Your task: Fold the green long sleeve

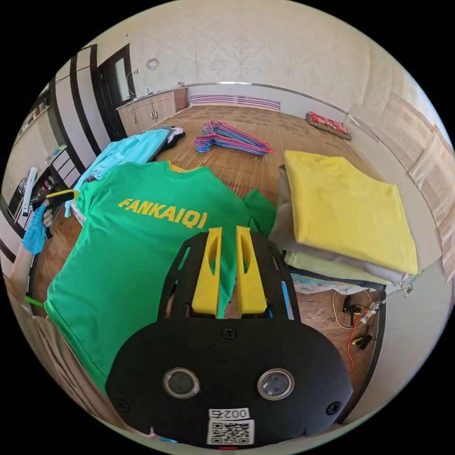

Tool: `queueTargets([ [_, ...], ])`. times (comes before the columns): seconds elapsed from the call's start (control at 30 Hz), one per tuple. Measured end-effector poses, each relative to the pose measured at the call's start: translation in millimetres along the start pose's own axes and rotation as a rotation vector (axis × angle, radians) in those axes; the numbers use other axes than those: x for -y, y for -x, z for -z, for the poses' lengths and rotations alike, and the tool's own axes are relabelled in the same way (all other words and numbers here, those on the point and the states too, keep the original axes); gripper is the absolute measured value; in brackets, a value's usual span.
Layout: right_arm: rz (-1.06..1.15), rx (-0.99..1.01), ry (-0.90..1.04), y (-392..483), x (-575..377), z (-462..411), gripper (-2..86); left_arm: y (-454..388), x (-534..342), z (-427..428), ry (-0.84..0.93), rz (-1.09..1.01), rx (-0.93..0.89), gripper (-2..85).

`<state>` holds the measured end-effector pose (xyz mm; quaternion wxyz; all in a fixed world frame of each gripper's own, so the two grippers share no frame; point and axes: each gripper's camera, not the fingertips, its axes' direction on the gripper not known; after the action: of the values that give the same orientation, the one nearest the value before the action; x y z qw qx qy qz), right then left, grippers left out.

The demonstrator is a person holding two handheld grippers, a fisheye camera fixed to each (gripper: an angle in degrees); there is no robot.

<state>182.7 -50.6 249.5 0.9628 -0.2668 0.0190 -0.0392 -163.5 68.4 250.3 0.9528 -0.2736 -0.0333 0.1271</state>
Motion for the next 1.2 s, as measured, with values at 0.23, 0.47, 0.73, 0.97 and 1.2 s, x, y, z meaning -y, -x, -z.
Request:
queueTargets([
  [0.23, 0.062, 0.116, 0.037, -6.0, 112.6, -69.5, 10.7, -39.3, 113.1, -46.7, -0.034, -0.196, -0.039, 0.6],
  [0.47, 0.188, 0.059, 0.252, 10.3, 188.1, -147.9, 9.3, -63.1, 195.9, -115.2, 0.046, -0.19, -0.092, 2.0],
  [0.73, 0.331, 0.129, 0.213, 36.0, 227.7, -145.7, 0.2, -63.9, 255.3, -164.6, 0.155, -0.154, -0.104, 2.6],
  [0.97, 0.502, 0.353, 0.356, 57.7, 231.6, -157.4, 1.6, -60.6, 277.1, -186.3, 0.215, -0.12, -0.095, 2.7],
  [1.2, 0.453, 0.364, 0.267, 46.7, 258.2, -137.9, 6.1, -60.7, 292.2, -192.9, 0.182, -0.112, -0.089, 2.6],
])
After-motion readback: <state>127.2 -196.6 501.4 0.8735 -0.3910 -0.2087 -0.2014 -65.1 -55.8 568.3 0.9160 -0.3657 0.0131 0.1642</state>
